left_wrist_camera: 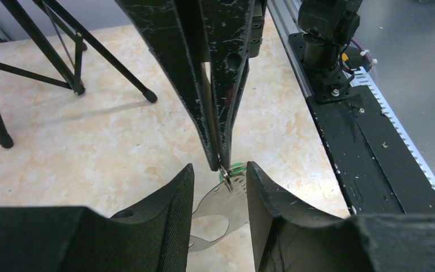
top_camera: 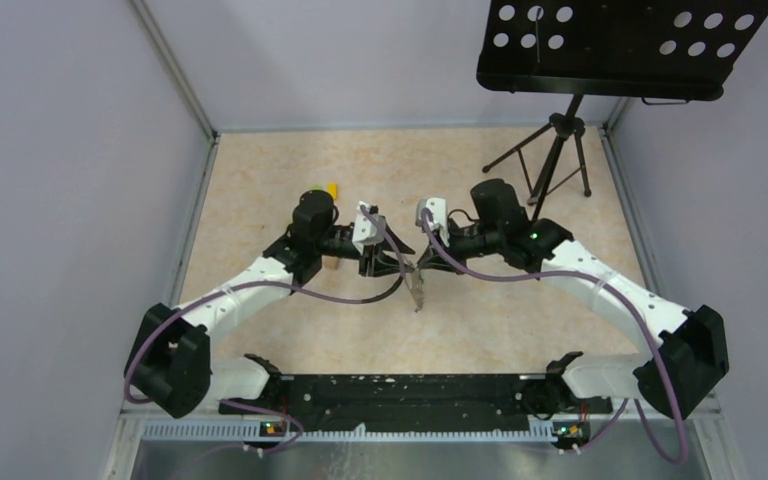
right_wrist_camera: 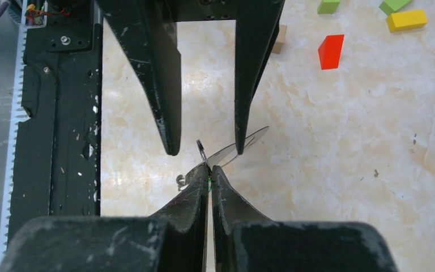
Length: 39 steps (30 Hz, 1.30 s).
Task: Put the keys on the keyring
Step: Adjust the key on the keyring.
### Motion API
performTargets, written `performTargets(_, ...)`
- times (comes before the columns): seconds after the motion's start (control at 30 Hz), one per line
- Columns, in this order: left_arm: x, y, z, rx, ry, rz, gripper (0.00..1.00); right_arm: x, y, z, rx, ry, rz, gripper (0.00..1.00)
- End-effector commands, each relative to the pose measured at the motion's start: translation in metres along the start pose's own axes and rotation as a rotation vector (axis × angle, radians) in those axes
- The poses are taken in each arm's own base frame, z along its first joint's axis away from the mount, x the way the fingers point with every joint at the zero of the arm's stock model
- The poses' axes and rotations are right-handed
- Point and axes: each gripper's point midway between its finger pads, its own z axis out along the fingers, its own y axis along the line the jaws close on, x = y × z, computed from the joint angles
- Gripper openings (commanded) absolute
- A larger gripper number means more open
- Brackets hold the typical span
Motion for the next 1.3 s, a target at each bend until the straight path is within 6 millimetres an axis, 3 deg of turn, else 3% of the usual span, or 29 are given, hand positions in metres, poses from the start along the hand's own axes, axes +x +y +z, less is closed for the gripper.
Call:
performTargets(0.0, -0.003, 0.002, 0.005, 0.006, 0.020, 0.049, 0.44, -0.021, -0.010, -0.002, 0.048, -0.029, -0.041, 0.00)
performTargets(0.2, 0.002, 0.008, 0.008, -0.044, 0.048, -0.004, 0.43, -0.019, -0.017, -0.001, 0.097, -0.027, -0.020, 0.00)
performTargets(0.63, 0.005, 0.019, 0.013, -0.094, 0.069, -0.047, 0.22, -0.015, -0.020, 0.003, 0.114, -0.011, -0.008, 0.00)
performTargets(0.8, 0.008, 0.017, 0.012, -0.089, 0.073, -0.046, 0.00, -0.014, -0.020, 0.003, 0.115, -0.012, -0.008, 0.00)
performTargets(1.0, 0.001, 0.011, 0.010, -0.066, 0.063, -0.025, 0.00, -0.015, -0.021, 0.000, 0.146, -0.035, -0.018, 0.00)
performTargets(1.27, -0.022, -0.004, 0.009, 0.000, -0.037, -0.049, 0.00, -0.029, -0.017, -0.020, 0.155, -0.123, -0.025, 0.28)
